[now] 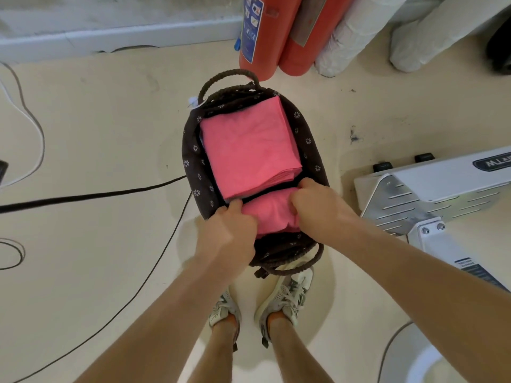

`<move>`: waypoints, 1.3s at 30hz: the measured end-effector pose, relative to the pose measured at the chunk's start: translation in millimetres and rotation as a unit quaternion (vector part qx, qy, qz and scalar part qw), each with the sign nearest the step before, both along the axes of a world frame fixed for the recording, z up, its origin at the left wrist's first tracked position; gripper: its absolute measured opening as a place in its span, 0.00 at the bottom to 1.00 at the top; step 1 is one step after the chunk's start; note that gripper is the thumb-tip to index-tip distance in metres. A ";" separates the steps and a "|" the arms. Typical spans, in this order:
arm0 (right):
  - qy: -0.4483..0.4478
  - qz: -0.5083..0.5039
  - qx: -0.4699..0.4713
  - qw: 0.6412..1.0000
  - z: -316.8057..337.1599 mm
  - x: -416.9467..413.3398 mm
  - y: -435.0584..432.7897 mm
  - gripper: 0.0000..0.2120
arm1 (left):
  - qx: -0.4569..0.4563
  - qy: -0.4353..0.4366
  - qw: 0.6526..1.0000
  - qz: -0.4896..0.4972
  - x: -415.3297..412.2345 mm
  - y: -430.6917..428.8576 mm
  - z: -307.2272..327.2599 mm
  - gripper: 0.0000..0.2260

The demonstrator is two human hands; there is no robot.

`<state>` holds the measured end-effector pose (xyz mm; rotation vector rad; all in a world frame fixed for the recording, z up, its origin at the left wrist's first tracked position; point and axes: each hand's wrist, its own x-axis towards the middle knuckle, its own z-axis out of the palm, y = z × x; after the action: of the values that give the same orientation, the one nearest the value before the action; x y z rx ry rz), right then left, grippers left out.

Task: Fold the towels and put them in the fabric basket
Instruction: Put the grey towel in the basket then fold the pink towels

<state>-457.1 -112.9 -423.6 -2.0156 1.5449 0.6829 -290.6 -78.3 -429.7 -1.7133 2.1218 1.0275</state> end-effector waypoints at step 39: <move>-0.130 -0.096 -0.084 0.983 34.5 -28.2 34.0 0.15 | -0.006 -0.059 0.976 -0.211 -29.3 13.3 -8.6 0.23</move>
<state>-485.3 -78.9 -389.1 -1.9479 1.6546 0.2098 -319.9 -65.0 -438.4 -1.2118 2.2751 0.7706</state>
